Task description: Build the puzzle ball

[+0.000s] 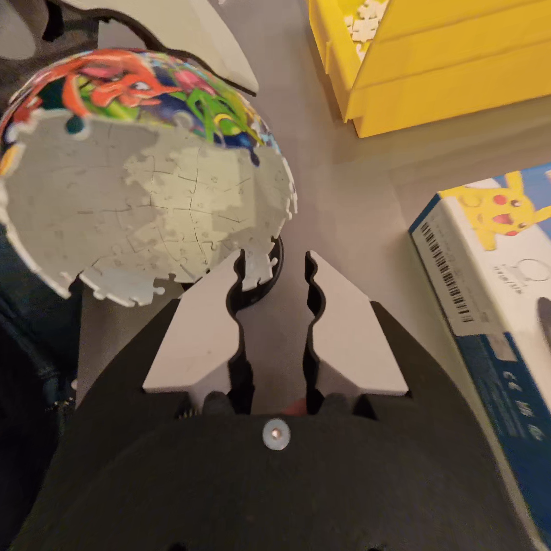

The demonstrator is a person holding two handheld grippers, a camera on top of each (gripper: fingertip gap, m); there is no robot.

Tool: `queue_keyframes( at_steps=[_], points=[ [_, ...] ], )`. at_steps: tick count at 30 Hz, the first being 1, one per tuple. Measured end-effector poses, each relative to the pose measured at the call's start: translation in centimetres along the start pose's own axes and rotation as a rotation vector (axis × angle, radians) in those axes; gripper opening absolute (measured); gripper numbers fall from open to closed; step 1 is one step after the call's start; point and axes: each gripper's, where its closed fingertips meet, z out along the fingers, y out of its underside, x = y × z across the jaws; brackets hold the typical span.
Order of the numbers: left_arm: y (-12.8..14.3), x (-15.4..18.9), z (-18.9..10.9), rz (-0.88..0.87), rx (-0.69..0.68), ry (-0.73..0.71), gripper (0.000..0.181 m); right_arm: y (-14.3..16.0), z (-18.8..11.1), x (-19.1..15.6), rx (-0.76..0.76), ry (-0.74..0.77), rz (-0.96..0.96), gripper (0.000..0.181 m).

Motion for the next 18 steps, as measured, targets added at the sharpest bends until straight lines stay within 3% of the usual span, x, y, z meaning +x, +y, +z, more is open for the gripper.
queue_keyframes(
  at_steps=[3,6,9,13,18],
  points=[
    [0.0,0.0,0.1,-0.003,0.003,0.002,0.136,-0.6,-1.3,-2.0,0.052,-0.111,-0.075,0.022],
    [0.0,-0.1,0.1,-0.001,0.001,0.001,0.136,-0.7,-1.6,-4.6,0.074,-0.273,-0.106,0.018],
    [0.0,-0.1,0.1,0.001,-0.001,-0.002,0.136,0.2,-0.1,-4.5,-0.006,-0.251,-0.213,0.027],
    [0.1,-0.1,0.1,-0.001,-0.001,-0.002,0.136,0.5,0.8,-4.7,-0.051,-0.261,-0.337,0.018],
    [0.1,-0.2,0.1,-0.002,0.004,-0.002,0.135,0.8,1.6,-4.6,-0.098,-0.278,-0.391,0.025]
  ],
)
